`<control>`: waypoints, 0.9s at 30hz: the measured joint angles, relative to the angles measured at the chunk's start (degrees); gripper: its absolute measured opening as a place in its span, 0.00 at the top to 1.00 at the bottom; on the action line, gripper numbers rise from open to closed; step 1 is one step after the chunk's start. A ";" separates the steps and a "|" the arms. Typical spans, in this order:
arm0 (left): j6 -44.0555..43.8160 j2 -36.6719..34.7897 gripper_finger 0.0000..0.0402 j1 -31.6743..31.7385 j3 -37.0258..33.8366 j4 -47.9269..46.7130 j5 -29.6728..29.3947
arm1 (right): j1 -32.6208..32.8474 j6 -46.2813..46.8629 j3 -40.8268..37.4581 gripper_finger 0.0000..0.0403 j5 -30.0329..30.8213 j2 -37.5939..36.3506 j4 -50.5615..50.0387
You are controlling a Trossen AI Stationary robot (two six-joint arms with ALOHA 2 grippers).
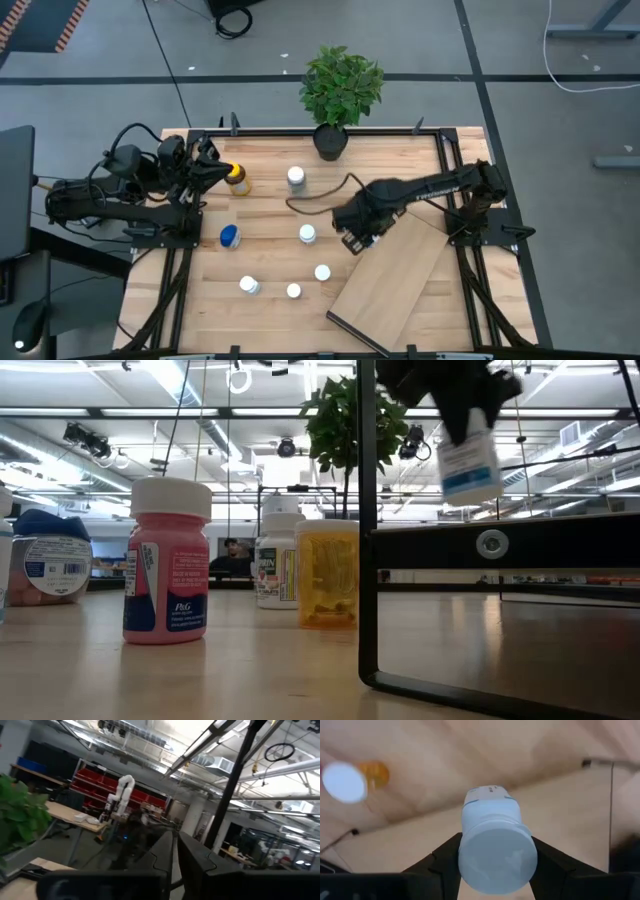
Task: Pick and place medicine bottles onto shelf by color
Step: Put the top right white medicine bottle on the shelf
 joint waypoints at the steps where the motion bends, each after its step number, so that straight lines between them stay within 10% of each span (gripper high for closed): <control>1: 0.31 0.02 0.90 0.30 0.00 0.00 -0.06 | 1.25 1.82 0.01 0.53 0.02 0.00 -0.03; 18: 0.29 0.00 0.64 5.26 0.00 -0.44 -0.60 | 19.39 37.46 -0.04 0.53 1.55 -3.08 -3.53; 27: -1.49 0.00 0.56 5.27 0.00 -4.15 -0.71 | 25.68 37.57 -0.04 0.53 1.66 -3.10 9.95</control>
